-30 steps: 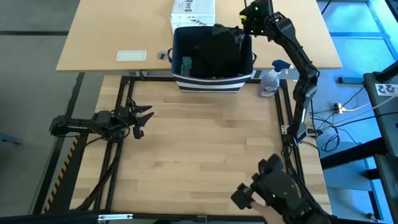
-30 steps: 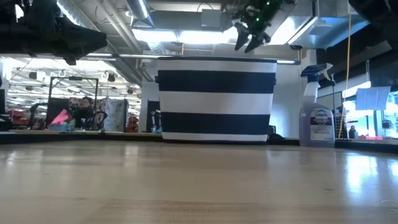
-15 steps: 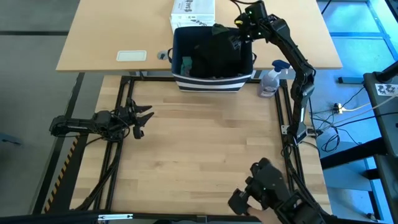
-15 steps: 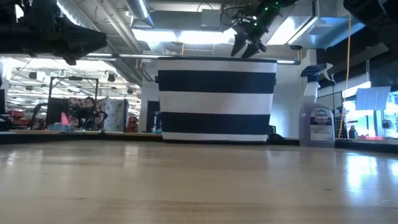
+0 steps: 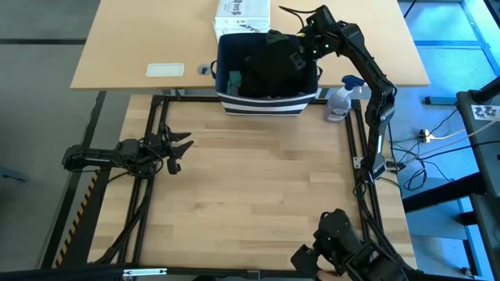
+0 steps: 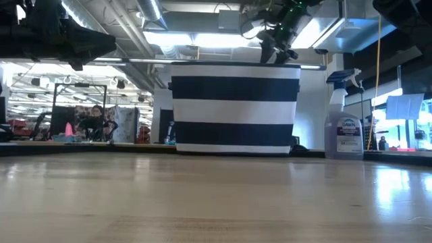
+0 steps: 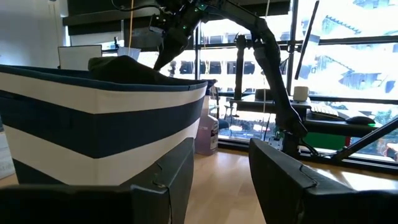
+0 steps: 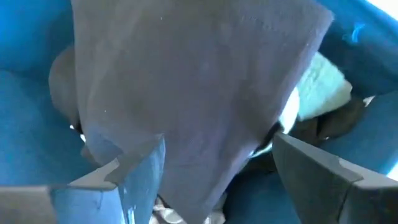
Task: Fold Laundry from Bin
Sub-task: Remove the black shirt from the blue bin
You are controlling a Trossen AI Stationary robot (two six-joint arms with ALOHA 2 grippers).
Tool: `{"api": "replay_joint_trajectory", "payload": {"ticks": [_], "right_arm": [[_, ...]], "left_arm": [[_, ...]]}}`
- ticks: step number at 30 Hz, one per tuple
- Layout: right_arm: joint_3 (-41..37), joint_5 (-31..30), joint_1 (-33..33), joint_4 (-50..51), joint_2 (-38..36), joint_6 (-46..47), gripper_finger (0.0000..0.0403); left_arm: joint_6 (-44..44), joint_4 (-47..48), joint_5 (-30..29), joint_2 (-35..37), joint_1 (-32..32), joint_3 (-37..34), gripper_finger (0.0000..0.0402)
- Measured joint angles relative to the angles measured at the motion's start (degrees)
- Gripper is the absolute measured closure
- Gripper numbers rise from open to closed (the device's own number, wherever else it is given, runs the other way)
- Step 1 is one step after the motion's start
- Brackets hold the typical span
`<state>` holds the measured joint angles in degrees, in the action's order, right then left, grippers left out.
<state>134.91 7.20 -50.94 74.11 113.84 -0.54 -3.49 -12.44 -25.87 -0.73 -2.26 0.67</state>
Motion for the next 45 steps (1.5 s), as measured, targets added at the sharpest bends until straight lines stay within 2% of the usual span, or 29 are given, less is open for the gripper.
{"api": "replay_joint_trajectory", "payload": {"ticks": [11,21,28,31,33,41,42,45], "right_arm": [[-2.06,3.5,1.69,1.15,-0.17,1.62,0.0109],[-8.37,2.41,2.45,-0.54,-0.2,2.1,0.0109],[-8.55,3.39,2.17,-2.74,-0.34,2.19,0.0117],[-8.52,5.43,2.23,-4.53,-1.12,1.94,0.0148],[-8.48,6.6,2.23,-5.32,-1.7,1.73,0.0184],[-8.5,11.16,2.19,-10.03,-4.32,1.55,0.0379],[-8.5,11.89,2.19,-10.9,-4.8,1.59,0.039],[-8.5,13.86,2.19,-13.38,-6.26,2.1,0.038]], "left_arm": [[0.02,0.01,0.02,0.0,0.0,0.0,0.0253],[0.39,0.4,0.92,-0.01,0.0,0.0,0.0253],[0.39,0.4,1.25,-0.02,-0.02,0.0,0.0253],[0.39,0.39,1.25,0.0,-0.02,0.0,0.0253],[0.39,0.39,1.26,-0.01,-0.02,0.0,0.0253],[0.42,-0.46,1.29,0.0,-0.02,0.02,0.0253],[0.42,-0.57,1.3,0.0,-0.01,0.02,0.0253],[0.39,-1.02,1.31,-0.02,-0.02,0.2,0.0253]]}}
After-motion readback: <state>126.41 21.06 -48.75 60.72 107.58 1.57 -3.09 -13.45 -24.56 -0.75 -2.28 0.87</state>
